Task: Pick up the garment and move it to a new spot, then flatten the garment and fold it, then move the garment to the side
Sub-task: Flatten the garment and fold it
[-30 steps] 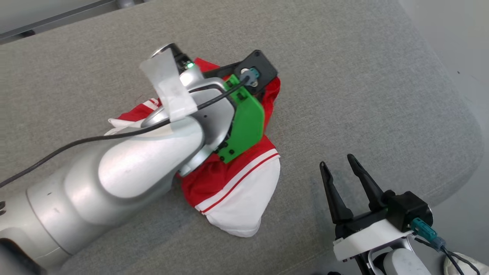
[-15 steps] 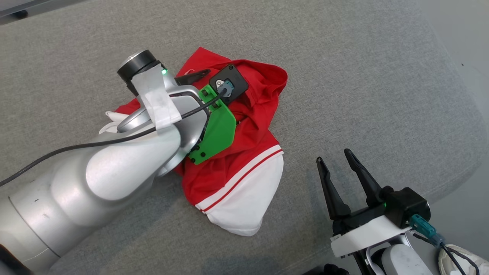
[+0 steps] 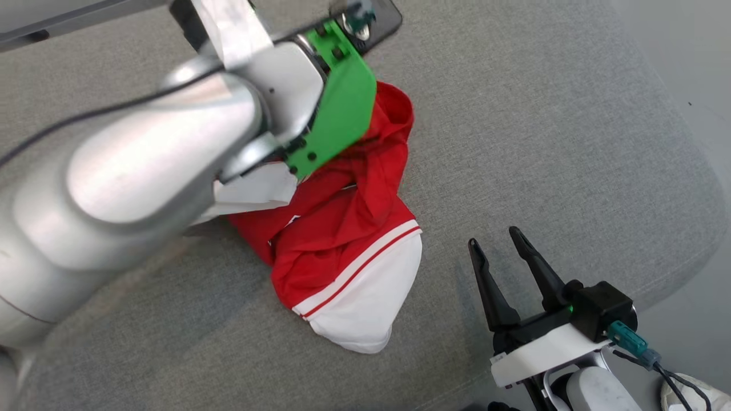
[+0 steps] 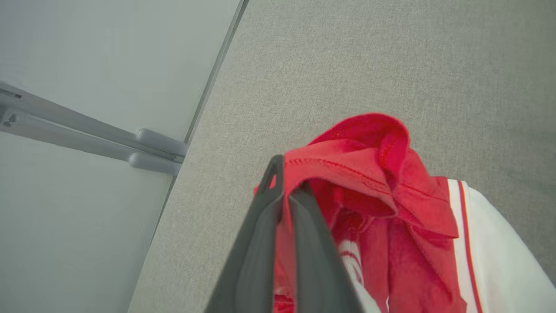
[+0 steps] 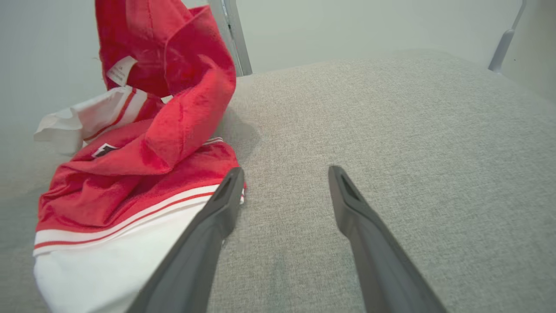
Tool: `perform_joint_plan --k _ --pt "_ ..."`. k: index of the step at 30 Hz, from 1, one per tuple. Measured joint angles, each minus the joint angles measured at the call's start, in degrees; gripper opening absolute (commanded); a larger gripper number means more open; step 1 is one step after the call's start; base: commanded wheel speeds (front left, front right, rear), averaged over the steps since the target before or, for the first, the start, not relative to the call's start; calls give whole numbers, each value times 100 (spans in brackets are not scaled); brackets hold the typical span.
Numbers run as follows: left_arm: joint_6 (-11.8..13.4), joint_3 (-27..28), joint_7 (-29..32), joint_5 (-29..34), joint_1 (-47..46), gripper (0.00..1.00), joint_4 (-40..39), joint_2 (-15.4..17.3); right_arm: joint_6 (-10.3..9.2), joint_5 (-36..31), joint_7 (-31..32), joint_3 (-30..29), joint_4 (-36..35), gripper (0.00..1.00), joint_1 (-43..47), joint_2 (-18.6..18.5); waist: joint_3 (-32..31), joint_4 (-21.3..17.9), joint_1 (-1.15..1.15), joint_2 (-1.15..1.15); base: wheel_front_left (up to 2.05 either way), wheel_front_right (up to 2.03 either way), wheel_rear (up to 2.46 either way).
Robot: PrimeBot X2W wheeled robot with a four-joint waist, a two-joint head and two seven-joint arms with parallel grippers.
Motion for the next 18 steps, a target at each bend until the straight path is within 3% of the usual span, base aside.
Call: perform_joint_plan --k 5,9,11,13,14,18 --pt "-52 390 1470 -826 -735 0 -194 493 0 226 0 64 5 100 -64 -1 -188 42 0 0 0 0 0" --pt "193 701 2235 -1283 -1144 0 -172 705 0 402 0 138 5 100 -121 -1 -261 67 0 0 0 0 0" --pt "333 771 2518 -1445 -1164 0 -76 969 0 450 0 198 15 100 -136 2 -281 38 0 0 0 0 0" --pt "415 775 2750 -1457 -1127 0 57 1419 0 480 0 197 29 100 -138 1 -302 -7 0 0 0 0 0" --pt "463 753 2897 -1446 -972 0 125 2001 0 508 -1 181 29 100 -144 -2 -306 -51 0 0 0 0 0" --pt "524 756 2884 -1471 -398 0 130 3227 0 499 -1 137 29 100 -140 -1 -241 -92 0 0 0 0 0"
